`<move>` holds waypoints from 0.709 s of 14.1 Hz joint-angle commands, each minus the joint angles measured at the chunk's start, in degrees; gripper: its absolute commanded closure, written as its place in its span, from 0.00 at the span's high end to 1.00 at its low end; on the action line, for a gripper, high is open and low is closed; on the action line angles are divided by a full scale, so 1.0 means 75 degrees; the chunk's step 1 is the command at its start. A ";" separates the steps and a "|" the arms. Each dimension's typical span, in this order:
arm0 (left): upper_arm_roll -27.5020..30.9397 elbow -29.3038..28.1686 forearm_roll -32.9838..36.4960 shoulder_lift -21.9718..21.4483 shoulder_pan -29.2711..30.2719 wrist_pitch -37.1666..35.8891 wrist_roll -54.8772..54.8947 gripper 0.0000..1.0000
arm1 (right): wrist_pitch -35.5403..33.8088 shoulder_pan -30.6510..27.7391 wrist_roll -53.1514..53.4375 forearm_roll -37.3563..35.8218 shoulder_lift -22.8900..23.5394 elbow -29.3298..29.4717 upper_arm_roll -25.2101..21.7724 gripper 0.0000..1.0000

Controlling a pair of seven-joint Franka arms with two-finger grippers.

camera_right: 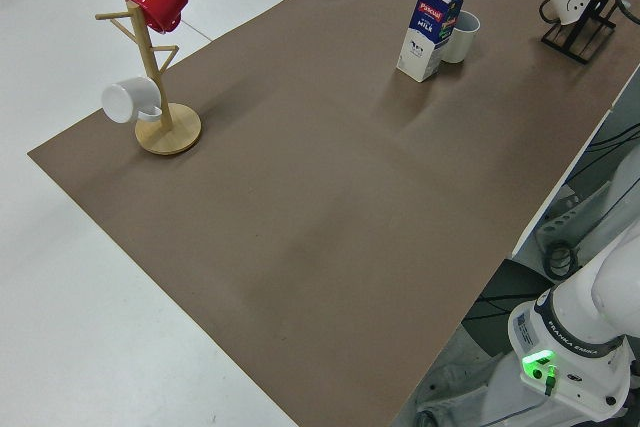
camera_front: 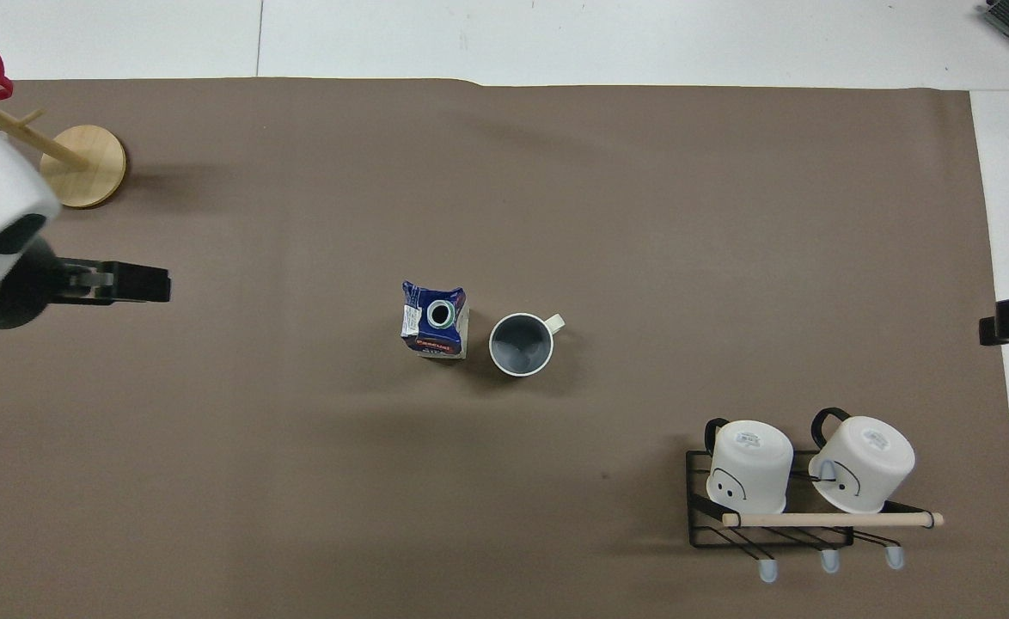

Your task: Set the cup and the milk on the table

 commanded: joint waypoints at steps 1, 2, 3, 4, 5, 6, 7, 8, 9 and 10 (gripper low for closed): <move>-0.0096 0.0836 0.0018 0.0146 0.0708 -0.0716 0.0913 1.00 | 0.0170 -0.0061 -0.0353 -0.0049 -0.0254 -0.0342 0.0039 1.00; -0.0096 0.0977 0.0041 0.0158 0.0919 -0.0869 0.1125 1.00 | 0.0287 -0.0061 -0.0342 -0.0060 -0.0289 -0.0436 0.0039 1.00; -0.0096 0.1106 0.0088 0.0204 0.1060 -0.1021 0.1313 1.00 | 0.0289 -0.0061 -0.0342 -0.0049 -0.0347 -0.0483 0.0039 1.00; -0.0096 0.1305 0.0227 0.0286 0.1154 -0.1197 0.1431 1.00 | 0.0289 -0.0061 -0.0342 -0.0049 -0.0348 -0.0495 0.0039 1.00; -0.0096 0.1516 0.0310 0.0380 0.1225 -0.1419 0.1490 1.00 | 0.0289 -0.0061 -0.0342 -0.0049 -0.0348 -0.0495 0.0039 1.00; -0.0096 0.1703 0.0311 0.0531 0.1307 -0.1711 0.1490 1.00 | 0.0277 -0.0061 -0.0342 -0.0049 -0.0348 -0.0495 0.0039 1.00; -0.0085 0.1868 0.0299 0.0637 0.1308 -0.1934 0.1490 1.00 | 0.0288 -0.0061 -0.0330 -0.0049 -0.0348 -0.0495 0.0039 1.00; -0.0096 0.1904 0.0276 0.0650 0.1285 -0.1937 0.1467 1.00 | 0.0277 -0.0061 -0.0318 -0.0049 -0.0348 -0.0495 0.0039 1.00; -0.0108 0.1904 0.0241 0.0638 0.1261 -0.1844 0.1467 1.00 | 0.0288 -0.0073 -0.0318 -0.0049 -0.0348 -0.0495 0.0039 1.00; -0.0108 0.1893 0.0229 0.0615 0.1272 -0.1843 0.1479 1.00 | 0.0277 -0.0073 -0.0318 -0.0037 -0.0348 -0.0495 0.0039 1.00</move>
